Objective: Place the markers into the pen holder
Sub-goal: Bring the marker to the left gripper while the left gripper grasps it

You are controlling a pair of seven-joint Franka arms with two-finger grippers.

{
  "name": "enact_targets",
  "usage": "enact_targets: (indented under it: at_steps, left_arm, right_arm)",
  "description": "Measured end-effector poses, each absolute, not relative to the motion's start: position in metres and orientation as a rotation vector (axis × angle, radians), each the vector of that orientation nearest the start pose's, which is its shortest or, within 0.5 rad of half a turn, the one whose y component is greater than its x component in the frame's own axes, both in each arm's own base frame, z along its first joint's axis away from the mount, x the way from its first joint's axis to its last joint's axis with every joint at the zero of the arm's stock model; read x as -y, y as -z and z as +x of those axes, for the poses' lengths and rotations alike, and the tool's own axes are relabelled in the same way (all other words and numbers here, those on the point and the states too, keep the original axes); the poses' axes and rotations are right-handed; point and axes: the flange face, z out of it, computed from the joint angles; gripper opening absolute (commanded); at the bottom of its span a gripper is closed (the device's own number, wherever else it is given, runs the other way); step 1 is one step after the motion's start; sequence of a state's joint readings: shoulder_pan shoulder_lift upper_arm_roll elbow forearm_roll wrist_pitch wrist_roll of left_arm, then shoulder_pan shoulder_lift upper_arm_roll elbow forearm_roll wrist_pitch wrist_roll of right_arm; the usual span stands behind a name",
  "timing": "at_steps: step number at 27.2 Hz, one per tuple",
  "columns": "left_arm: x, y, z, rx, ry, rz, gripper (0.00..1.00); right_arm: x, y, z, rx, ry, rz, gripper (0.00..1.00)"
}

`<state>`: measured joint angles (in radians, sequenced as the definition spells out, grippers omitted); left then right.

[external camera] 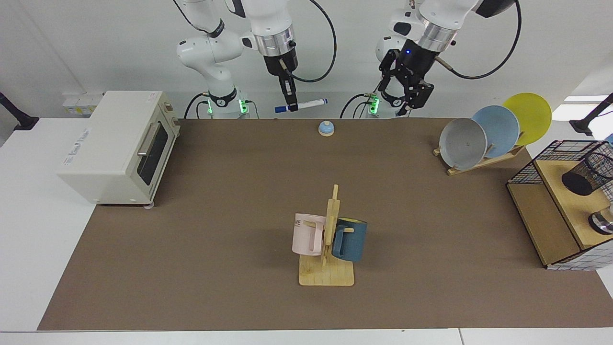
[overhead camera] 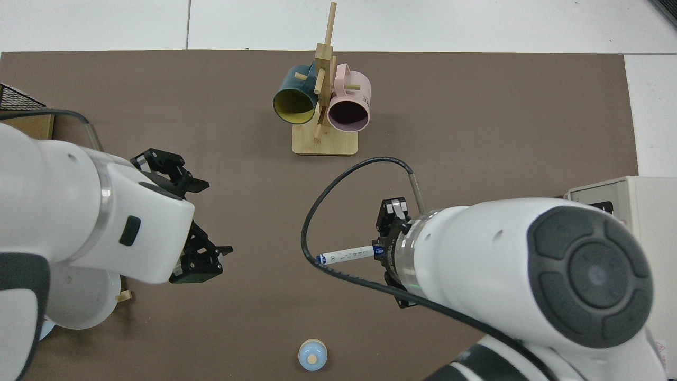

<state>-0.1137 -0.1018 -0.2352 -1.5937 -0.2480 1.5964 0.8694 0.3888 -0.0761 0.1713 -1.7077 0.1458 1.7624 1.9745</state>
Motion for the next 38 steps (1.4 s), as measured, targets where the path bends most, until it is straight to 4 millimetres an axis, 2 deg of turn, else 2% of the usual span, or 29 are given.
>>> enact_targets:
  at_steps: [6,12,16,20,25,30,33,34,38]
  left_arm:
    - [0.244,-0.665,0.466,-1.996,0.313,-2.655,0.88]
    - [0.279,-0.646,0.455,-2.032,0.334,-2.634,0.87]
    - [0.285,-0.637,0.454,-2.041,0.342,-2.652,0.82]
    - [0.292,-0.63,0.452,-2.056,0.347,-2.666,0.73]
    - [0.309,-0.615,0.446,-2.069,0.35,-2.663,0.63]
    - [0.325,-0.604,0.441,-2.065,0.345,-2.676,0.57]
    - [0.328,-0.601,0.441,-2.066,0.344,-2.677,0.53]
    - [0.328,-0.601,0.441,-2.066,0.344,-2.678,0.48]
    - [0.328,-0.601,0.442,-2.062,0.348,-2.68,0.46]
  right_arm:
    - [-0.334,-0.609,0.447,-1.968,-0.145,-2.229,0.0]
    - [-0.341,-0.603,0.448,-1.973,-0.15,-2.222,0.0]
    - [-0.341,-0.602,0.449,-1.974,-0.151,-2.221,0.0]
    - [-0.341,-0.603,0.449,-1.972,-0.15,-2.218,0.0]
    - [-0.343,-0.607,0.452,-1.966,-0.148,-2.211,0.0]
    - [-0.344,-0.608,0.455,-1.964,-0.149,-2.208,0.0]
    - [-0.344,-0.607,0.456,-1.965,-0.15,-2.207,0.0]
    - [-0.344,-0.607,0.456,-1.965,-0.151,-2.207,0.0]
    - [-0.344,-0.607,0.457,-1.966,-0.15,-2.205,0.0]
